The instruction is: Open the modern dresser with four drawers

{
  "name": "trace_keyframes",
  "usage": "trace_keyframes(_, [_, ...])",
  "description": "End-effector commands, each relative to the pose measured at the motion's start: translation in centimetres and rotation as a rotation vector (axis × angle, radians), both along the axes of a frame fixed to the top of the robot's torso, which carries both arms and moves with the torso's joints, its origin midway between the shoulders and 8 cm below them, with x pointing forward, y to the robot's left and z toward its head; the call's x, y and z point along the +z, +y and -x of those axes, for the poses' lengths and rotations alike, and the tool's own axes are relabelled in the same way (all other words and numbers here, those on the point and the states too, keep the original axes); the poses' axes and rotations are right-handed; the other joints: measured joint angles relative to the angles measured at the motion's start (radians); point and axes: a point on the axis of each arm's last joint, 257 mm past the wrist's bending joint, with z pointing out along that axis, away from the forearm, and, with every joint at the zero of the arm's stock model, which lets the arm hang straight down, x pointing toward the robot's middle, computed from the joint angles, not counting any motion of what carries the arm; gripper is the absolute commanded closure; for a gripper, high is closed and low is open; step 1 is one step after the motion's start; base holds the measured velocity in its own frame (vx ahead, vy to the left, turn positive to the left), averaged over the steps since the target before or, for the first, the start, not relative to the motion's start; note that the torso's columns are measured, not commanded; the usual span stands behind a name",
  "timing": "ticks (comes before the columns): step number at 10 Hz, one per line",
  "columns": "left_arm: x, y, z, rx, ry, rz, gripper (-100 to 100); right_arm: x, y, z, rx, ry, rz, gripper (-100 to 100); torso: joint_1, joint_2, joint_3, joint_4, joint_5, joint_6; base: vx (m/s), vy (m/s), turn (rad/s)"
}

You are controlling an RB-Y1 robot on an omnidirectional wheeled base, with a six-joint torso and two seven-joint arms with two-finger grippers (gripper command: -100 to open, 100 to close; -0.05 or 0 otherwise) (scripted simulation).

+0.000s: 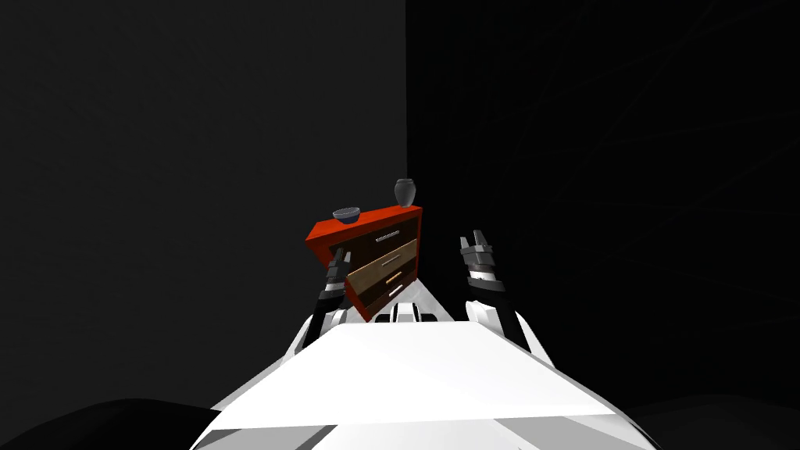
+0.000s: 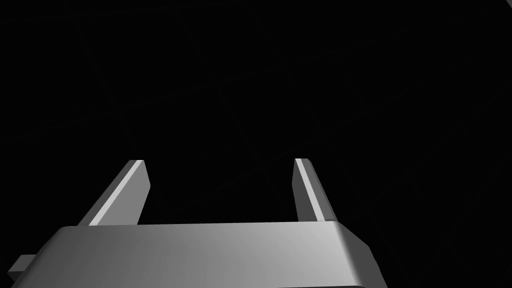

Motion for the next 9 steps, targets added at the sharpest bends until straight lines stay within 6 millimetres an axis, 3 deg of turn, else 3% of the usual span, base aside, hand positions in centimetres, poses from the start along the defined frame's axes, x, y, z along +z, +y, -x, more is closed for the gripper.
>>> trace_keyframes(1, [-2.3,0.4,-0.1,-0.001,0.039,0.016,-100,0.0,0.0,0.0,0.000,0.000,0.000,0,0.001,0.001,0.001,0.000,0.000,-0.002,0.028,-0.033,0.021])
trace_keyframes(9, [-7.3,1.4,0.1,0.002,0.093,0.060,-100,0.0,0.0,0.0,0.000,0.000,0.000,0,0.002,0.001,0.001,0.000,0.001,-0.001,0.026,-0.036,0.005])
